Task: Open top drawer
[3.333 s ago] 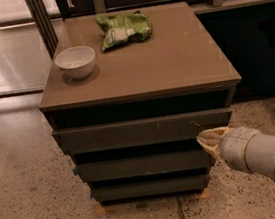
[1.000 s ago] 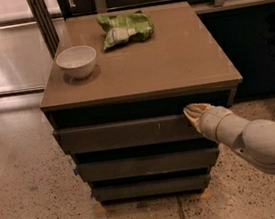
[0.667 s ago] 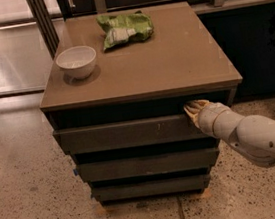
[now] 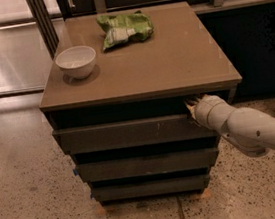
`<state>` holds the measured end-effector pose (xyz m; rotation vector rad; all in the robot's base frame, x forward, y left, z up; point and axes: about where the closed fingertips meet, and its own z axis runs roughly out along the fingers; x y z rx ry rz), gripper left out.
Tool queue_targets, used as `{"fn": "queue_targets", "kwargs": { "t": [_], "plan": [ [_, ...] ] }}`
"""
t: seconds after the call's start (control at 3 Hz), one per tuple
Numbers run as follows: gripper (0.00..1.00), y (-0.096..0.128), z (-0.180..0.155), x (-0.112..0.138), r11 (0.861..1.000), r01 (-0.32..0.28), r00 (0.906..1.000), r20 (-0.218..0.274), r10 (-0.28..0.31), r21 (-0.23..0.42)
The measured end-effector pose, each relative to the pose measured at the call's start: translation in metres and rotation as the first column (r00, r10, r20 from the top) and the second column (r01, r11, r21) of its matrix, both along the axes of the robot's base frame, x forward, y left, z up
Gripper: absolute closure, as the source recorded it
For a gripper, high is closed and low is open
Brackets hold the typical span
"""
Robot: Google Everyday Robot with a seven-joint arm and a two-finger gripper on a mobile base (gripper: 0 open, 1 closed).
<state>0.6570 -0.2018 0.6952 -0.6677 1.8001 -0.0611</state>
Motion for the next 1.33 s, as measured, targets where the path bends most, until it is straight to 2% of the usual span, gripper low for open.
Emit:
{"fn": "queue_targets", "kwargs": {
  "t": [1.0,1.33],
  "plan": [
    [1.0,-0.0012,0.0027,-0.0015,1.0,0.004,0.9996,-0.027,-0.004,-0.011],
    [1.0,-0.0039,-0.0027,-0.0062,1.0,0.01,0.9979,-0.064,-0.011,-0.016]
  ]
}}
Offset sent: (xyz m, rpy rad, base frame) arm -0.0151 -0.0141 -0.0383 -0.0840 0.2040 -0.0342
